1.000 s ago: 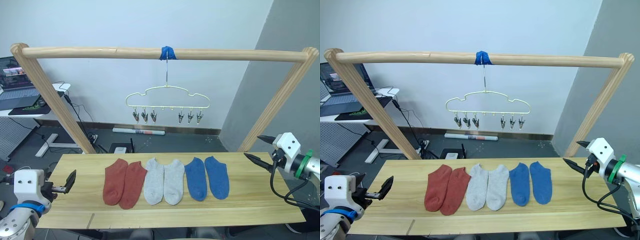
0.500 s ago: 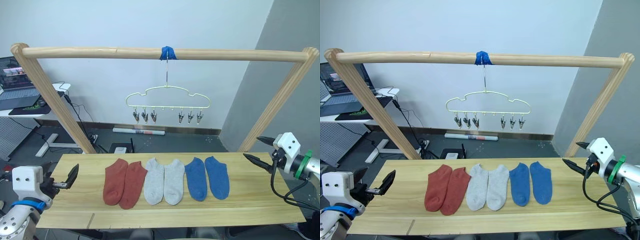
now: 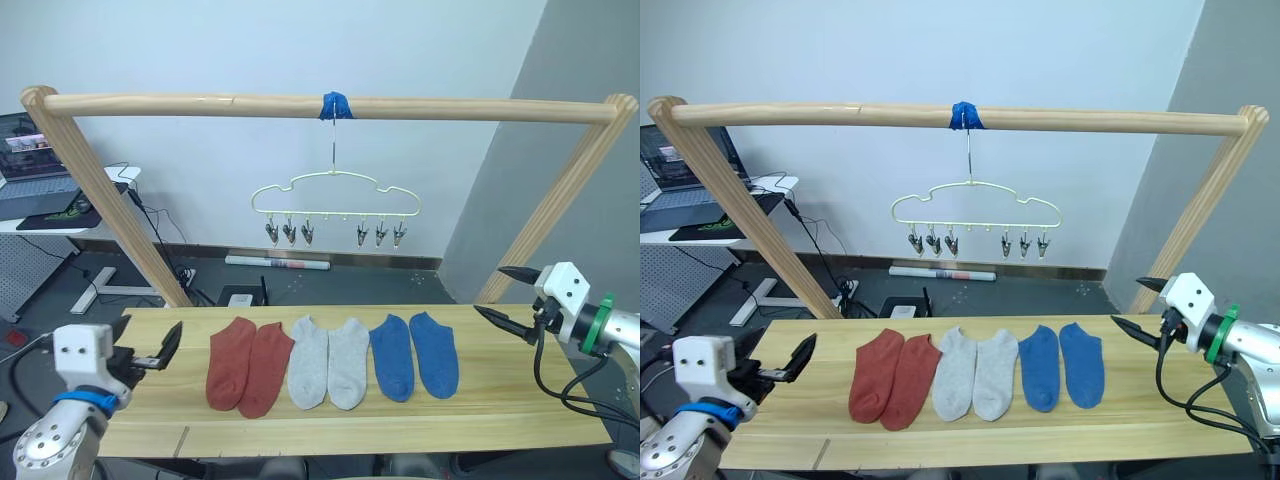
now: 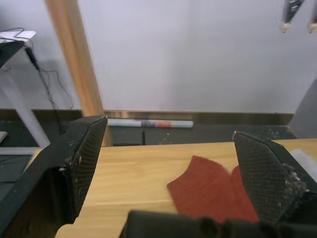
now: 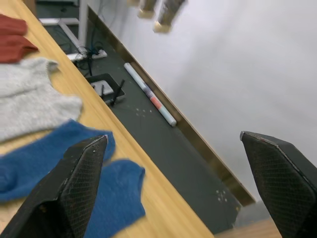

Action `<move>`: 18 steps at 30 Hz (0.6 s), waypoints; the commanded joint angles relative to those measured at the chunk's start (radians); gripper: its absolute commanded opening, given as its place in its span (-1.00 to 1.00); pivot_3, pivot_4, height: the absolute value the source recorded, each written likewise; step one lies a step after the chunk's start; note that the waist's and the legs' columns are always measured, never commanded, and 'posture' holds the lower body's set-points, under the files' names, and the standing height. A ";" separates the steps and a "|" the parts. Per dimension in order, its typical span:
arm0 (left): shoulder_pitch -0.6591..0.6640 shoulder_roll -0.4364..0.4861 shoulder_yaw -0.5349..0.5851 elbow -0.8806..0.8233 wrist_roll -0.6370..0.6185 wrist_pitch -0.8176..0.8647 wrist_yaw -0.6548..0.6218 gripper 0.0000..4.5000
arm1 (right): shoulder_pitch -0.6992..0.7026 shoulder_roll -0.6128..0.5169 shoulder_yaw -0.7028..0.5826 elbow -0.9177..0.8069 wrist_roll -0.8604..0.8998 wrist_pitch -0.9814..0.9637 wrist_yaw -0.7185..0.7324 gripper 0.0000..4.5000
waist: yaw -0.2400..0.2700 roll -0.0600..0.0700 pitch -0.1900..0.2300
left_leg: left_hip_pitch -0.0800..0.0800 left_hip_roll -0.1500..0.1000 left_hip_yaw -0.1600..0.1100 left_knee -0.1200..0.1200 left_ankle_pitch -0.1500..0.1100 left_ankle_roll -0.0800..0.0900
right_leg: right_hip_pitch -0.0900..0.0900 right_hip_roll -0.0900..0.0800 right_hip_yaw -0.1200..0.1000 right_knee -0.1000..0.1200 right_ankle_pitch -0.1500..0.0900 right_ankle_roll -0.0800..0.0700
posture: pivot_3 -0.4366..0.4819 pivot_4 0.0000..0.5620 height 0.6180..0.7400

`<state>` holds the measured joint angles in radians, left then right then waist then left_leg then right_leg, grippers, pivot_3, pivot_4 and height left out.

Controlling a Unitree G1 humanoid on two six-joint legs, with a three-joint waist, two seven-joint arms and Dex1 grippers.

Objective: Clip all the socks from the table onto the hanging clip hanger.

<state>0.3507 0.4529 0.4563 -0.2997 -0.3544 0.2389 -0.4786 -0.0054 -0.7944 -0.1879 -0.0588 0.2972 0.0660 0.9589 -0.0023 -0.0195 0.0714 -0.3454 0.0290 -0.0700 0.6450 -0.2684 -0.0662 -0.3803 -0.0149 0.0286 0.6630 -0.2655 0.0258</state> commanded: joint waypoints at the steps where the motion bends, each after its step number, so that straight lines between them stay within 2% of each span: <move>1: -0.091 0.013 -0.057 -0.054 -0.011 0.014 -0.005 1.00 | -0.018 0.015 0.032 -0.145 0.040 0.069 -0.010 1.00 | 0.001 0.000 0.006 | 0.000 0.000 0.000 0.000 0.000 0.000 | 0.000 0.000 0.000 0.000 0.000 0.000 | 0.02 -0.80 1.00; 7: -0.272 0.003 -0.135 -0.024 -0.004 0.047 0.017 1.00 | -0.052 0.044 0.076 -0.319 0.104 0.225 -0.049 1.00 | -0.004 0.000 0.038 | -0.001 0.000 0.001 0.000 0.000 0.000 | -0.002 0.002 0.003 0.000 0.000 0.001 | -0.09 -0.54 1.00; 9: -0.322 0.001 -0.147 -0.009 -0.009 0.062 0.024 1.00 | -0.069 0.052 0.085 -0.374 0.128 0.275 -0.070 1.00 | -0.008 -0.001 0.060 | -0.002 0.000 0.004 -0.001 0.000 0.000 | -0.003 0.002 0.007 0.000 0.000 0.001 | -0.13 -0.41 1.00; 10: -0.354 -0.004 -0.154 0.009 -0.014 0.065 0.025 1.00 | -0.082 0.061 0.091 -0.401 0.142 0.299 -0.083 1.00 | -0.013 -0.002 0.072 | -0.002 0.000 0.005 -0.001 0.000 0.000 | -0.004 0.003 0.008 0.000 0.001 0.001 | -0.13 -0.41 1.00; 11: -0.375 -0.009 -0.159 0.021 -0.017 0.067 0.025 1.00 | -0.091 0.068 0.095 -0.418 0.152 0.316 -0.092 1.00 | -0.017 -0.003 0.078 | -0.003 0.001 0.006 -0.001 0.000 0.000 | -0.006 0.003 0.010 0.000 0.001 0.002 | -0.13 -0.41 1.00; 14: -0.441 -0.017 -0.170 0.053 0.012 0.050 0.051 1.00 | -0.108 0.100 0.114 -0.478 0.178 0.364 -0.130 1.00 | -0.029 -0.007 0.104 | -0.005 0.001 0.007 -0.001 -0.001 0.001 | -0.007 0.003 0.011 -0.001 0.004 0.008 | -0.18 -0.23 1.00; 18: -0.473 -0.022 -0.178 0.050 0.017 0.040 0.057 1.00 | -0.107 0.121 0.129 -0.526 0.192 0.390 -0.157 1.00 | -0.033 -0.009 0.134 | -0.010 0.001 0.007 -0.001 -0.001 0.002 | -0.011 0.003 0.011 -0.001 0.004 0.009 | -0.20 -0.11 1.00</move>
<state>-0.1127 0.4326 0.2720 -0.2248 -0.3346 0.2978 -0.4267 -0.1046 -0.6736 -0.0513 -0.5408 0.4652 0.4513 0.8159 -0.0353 -0.0282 0.2050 -0.3573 0.0297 -0.0627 0.6446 -0.2699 -0.0636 -0.3933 -0.0124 0.0401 0.6621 -0.2614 0.0349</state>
